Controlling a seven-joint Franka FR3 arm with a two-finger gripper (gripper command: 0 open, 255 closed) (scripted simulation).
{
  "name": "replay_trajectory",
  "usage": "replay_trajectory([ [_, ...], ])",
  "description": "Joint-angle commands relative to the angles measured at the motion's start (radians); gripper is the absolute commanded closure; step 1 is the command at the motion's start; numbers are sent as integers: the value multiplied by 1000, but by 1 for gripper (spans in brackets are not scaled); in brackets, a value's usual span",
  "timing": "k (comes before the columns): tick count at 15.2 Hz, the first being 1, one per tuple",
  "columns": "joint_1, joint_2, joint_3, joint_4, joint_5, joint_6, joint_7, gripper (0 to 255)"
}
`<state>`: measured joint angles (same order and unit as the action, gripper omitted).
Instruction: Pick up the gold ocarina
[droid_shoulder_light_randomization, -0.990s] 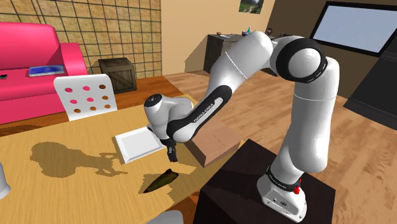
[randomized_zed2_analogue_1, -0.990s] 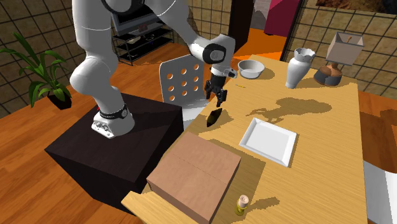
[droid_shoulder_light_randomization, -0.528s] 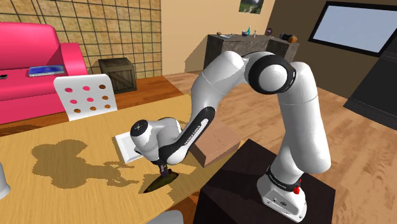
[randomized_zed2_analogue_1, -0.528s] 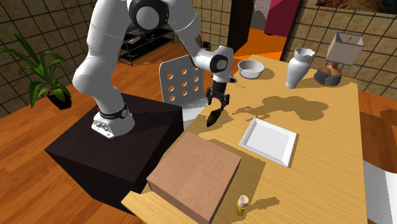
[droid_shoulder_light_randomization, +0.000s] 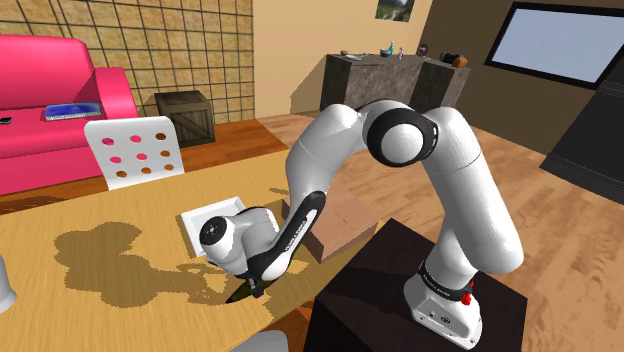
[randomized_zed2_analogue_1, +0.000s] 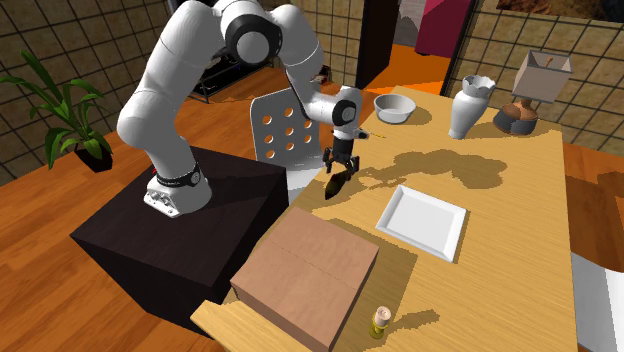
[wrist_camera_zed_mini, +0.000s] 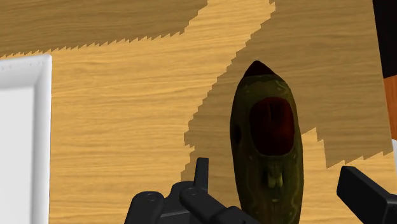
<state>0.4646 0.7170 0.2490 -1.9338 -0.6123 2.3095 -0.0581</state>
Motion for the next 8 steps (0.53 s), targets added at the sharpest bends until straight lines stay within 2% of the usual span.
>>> replay_trajectory([
  [1,5,25,-9,8,-11,17,9,0],
  [4,9,44,-15,16,-18,27,15,0],
  [5,10,45,-15,18,-18,26,15,255],
  [8,10,47,-15,19,-18,26,15,255],
])
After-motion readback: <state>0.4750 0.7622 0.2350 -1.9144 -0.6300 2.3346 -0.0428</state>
